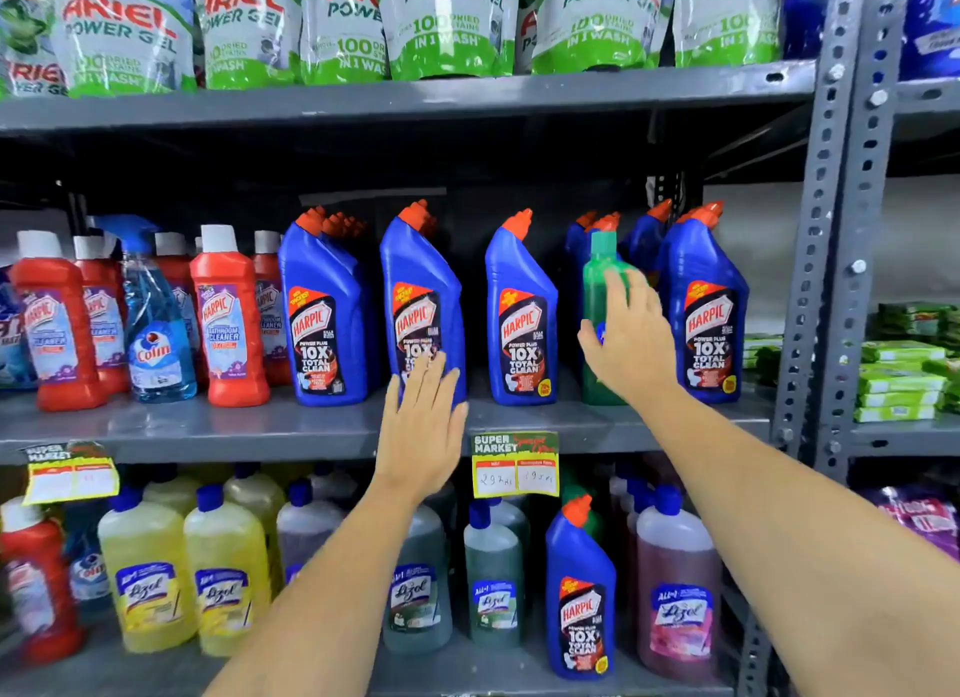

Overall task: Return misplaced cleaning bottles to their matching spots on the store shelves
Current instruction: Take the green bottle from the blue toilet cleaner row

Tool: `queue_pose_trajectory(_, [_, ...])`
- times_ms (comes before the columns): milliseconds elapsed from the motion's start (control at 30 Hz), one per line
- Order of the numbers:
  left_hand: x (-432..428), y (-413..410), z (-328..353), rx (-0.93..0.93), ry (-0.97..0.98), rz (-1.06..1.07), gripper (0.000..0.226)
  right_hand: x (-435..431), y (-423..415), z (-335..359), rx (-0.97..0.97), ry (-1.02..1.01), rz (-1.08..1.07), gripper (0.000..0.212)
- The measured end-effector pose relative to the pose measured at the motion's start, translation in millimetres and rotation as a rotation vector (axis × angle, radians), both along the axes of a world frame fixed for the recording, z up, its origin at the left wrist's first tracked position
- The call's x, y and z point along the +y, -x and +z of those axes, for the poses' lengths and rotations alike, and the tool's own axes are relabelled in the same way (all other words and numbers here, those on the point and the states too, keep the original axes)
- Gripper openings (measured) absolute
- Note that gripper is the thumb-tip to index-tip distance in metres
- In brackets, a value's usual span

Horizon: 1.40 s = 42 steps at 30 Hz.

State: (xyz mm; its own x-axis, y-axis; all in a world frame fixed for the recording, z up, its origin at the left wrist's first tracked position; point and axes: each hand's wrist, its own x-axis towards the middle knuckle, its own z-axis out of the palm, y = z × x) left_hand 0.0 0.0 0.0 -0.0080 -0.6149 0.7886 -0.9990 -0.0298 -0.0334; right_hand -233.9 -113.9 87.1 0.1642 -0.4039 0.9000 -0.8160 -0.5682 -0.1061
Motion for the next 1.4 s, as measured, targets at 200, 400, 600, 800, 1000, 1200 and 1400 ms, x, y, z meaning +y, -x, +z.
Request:
queue_pose_trajectory(200, [5.6,-11.8,-31.2,-0.111,-0.15,0.012,0.056,-18.9,8.4,-8.3,-0.342,-0.321,0.149,0.1])
queue_pose_trajectory(400, [6.7,-5.3,-31.5,-0.122,-0.095,0.035,0.051,-34.4,10.0,-23.7,-0.524,-0.624,0.206,0.109])
queue_pose_trajectory(600, [5.8,-6.1,-33.6,-0.115,-0.08,0.031,0.051,-26.3,5.6,-23.5,-0.585,-0.547,0.152,0.09])
queue_pose_trajectory(800, [11.1,5.8,-54.5,0.007,-0.007,0.023,0.05,-0.6,12.5,-46.5,-0.754,-0.343,0.288,0.087])
queue_pose_trajectory(1000, [22.1,6.4,-91.3,-0.034,-0.055,0.101,0.061,62.0,20.0,-66.9,-0.94,-0.211,0.444,0.09])
queue_pose_trajectory(1200, [42.5,-22.5,-201.2,-0.063,-0.394,0.052,0.06,126.8,15.1,-124.3,-0.949,-0.225,0.606,0.066])
queue_pose_trajectory(1400, [45.4,-42.9,-280.8,0.086,-0.865,-0.08,0.058,146.9,-28.0,-228.8,-0.819,-0.601,0.603,0.069])
